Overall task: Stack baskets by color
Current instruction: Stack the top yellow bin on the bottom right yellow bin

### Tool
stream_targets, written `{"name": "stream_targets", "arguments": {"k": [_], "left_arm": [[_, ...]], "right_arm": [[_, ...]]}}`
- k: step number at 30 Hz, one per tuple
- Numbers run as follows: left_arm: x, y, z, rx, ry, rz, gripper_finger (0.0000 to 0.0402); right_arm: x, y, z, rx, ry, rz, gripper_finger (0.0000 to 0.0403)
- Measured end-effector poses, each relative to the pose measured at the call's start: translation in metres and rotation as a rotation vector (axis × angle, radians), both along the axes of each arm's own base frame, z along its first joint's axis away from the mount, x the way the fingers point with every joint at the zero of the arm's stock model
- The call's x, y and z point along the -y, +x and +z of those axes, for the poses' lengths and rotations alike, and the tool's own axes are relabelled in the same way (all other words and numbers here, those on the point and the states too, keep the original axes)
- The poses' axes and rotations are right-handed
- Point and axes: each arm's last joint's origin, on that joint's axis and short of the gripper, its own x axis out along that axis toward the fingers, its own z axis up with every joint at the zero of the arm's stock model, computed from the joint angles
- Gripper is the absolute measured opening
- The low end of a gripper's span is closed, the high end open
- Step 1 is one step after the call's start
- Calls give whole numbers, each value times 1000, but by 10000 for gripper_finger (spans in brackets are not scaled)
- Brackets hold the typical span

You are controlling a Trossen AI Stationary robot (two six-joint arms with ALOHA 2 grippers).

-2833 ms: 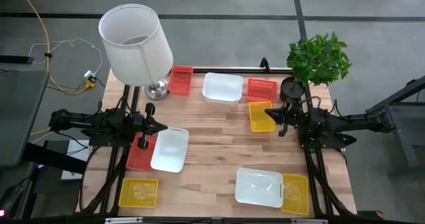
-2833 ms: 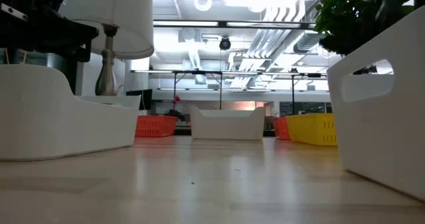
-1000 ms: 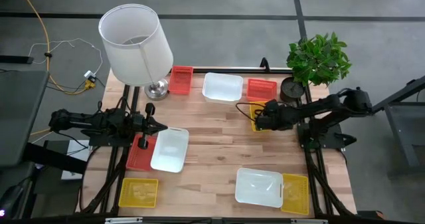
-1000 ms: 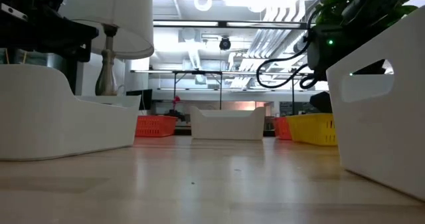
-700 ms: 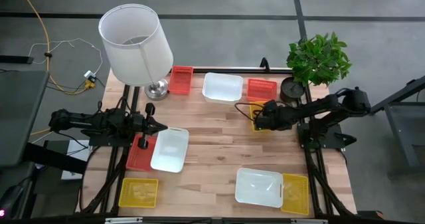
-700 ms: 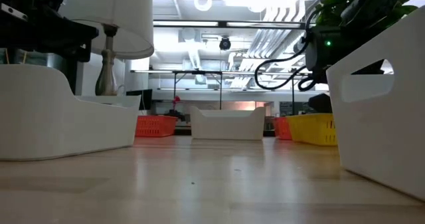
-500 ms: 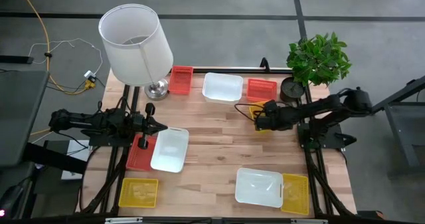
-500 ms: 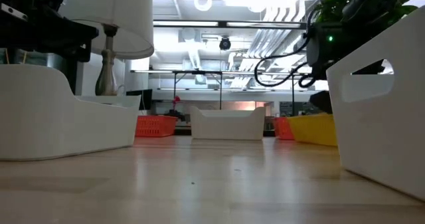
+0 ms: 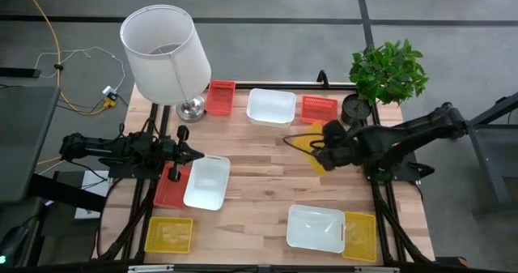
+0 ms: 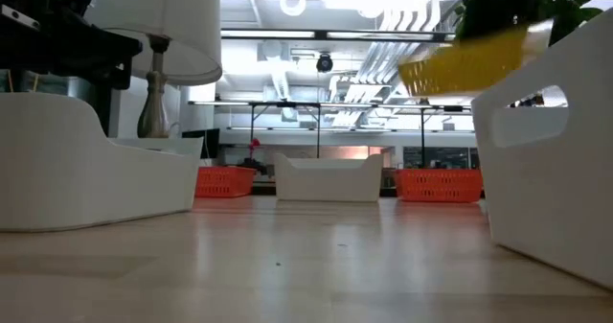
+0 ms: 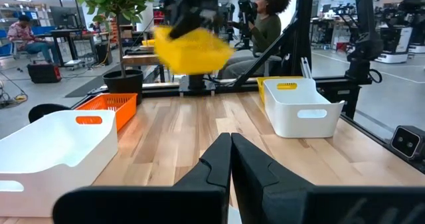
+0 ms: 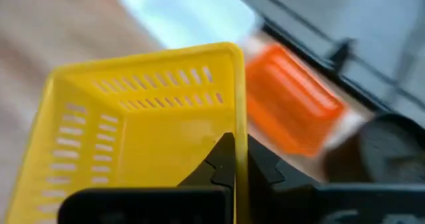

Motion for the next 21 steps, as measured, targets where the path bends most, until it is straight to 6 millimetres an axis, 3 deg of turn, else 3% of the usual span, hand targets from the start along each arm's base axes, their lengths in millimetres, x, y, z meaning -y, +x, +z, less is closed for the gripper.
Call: {"name": "stream_targets", "arguments": {"k": [6,11,17,21], "left_arm": [[0,0,0,0,0,0,0],[0,0,0,0,0,0,0],[0,0,0,0,0,0,0],[0,0,0,0,0,0,0]], "right_arm": [[-53,-6,36,21,217,269,0],[-88,-24,43,-132,362,355,0],[-124,-46,35,-387,600,332,0],[-136,-58,31,-491,756,107,0]]}}
